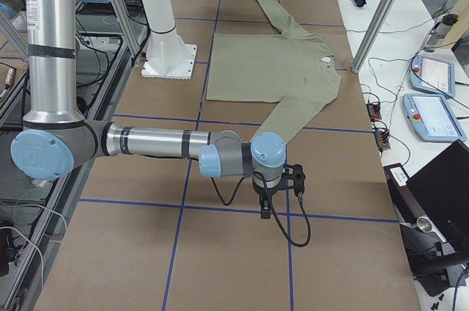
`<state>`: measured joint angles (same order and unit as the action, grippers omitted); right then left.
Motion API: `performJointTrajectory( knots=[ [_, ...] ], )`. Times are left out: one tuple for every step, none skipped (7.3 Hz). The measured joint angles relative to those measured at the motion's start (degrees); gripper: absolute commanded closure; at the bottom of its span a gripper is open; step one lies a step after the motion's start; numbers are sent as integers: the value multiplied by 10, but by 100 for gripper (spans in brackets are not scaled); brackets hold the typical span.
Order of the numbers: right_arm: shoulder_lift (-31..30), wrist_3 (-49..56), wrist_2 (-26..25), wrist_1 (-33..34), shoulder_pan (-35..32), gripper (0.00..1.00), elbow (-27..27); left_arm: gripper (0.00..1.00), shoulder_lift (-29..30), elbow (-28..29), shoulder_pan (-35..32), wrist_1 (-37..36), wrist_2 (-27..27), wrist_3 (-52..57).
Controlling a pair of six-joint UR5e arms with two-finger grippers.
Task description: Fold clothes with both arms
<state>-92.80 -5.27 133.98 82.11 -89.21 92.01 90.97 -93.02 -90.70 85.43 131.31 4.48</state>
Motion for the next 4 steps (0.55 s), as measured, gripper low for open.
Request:
performJointTrajectory(
  knots=[
    [0, 0, 0, 0, 0, 0, 3, 0, 0, 0, 0, 0, 0, 0],
    [1, -1, 1, 0, 0, 0, 6, 0, 0, 1, 0, 1, 0, 0],
    [1, -1, 2, 0, 0, 0, 7, 0, 1, 1, 1, 3, 0, 1],
    [4, -1, 3, -3, 2, 0, 10, 0, 3, 1, 1, 14, 0, 0]
  ],
)
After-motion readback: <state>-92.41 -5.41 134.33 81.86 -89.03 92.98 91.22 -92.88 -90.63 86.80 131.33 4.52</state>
